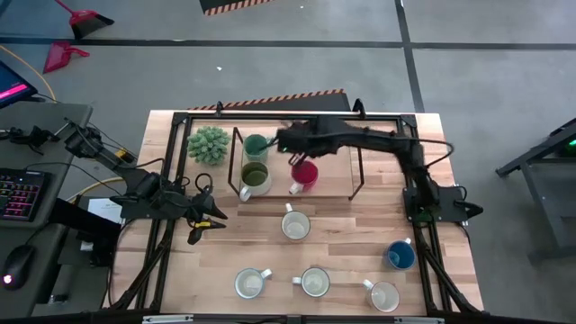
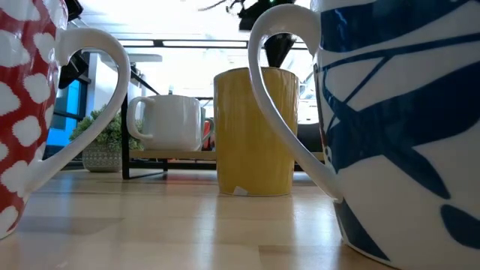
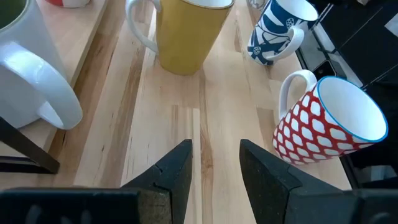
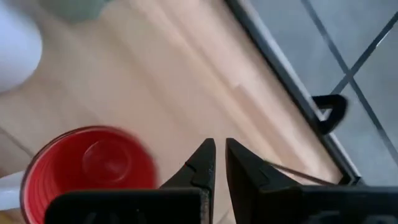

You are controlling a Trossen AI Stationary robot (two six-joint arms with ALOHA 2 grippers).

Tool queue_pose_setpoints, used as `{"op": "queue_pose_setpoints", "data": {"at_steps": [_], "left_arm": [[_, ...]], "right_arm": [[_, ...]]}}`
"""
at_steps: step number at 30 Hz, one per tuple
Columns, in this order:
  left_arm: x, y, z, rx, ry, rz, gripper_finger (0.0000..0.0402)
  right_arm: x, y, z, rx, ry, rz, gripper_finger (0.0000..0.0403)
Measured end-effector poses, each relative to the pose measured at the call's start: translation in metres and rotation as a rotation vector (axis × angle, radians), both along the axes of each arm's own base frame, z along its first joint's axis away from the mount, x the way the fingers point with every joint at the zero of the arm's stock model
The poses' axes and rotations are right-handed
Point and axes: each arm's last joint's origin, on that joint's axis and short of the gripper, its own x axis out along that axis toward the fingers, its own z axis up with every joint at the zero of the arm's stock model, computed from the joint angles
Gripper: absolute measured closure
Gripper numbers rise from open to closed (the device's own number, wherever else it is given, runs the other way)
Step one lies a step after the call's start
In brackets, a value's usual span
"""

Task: Place coffee mugs
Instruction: Adjust the mugs on the shelf

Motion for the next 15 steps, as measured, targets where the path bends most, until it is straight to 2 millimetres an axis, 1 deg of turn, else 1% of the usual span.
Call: {"op": "queue_pose_setpoints", "data": {"at_steps": [4, 8, 10, 12, 15], "left_arm": [[0.000, 0.000, 0.000, 0.000, 0.000, 0.000, 0.0280], [0.000, 0.000, 0.000, 0.000, 0.000, 0.000, 0.0280], [0.000, 0.000, 0.000, -0.001, -0.001, 0.002, 0.0280], [0.000, 0.000, 0.000, -0.002, -0.002, 0.004, 0.0280], [0.000, 0.000, 0.000, -0.001, -0.003, 0.004, 0.0280]], "right_arm": [[-0.029, -0.002, 0.039, -0.018, -0.093, 0.013, 0.0386], [-0.057, 0.002, 0.070, -0.040, -0.173, 0.030, 0.0386], [-0.068, 0.006, 0.081, -0.060, -0.207, 0.034, 0.0386], [-0.080, 0.011, 0.080, -0.077, -0.188, 0.036, 0.0386], [-0.099, 0.016, 0.060, -0.084, -0.133, -0.034, 0.0386]]}}
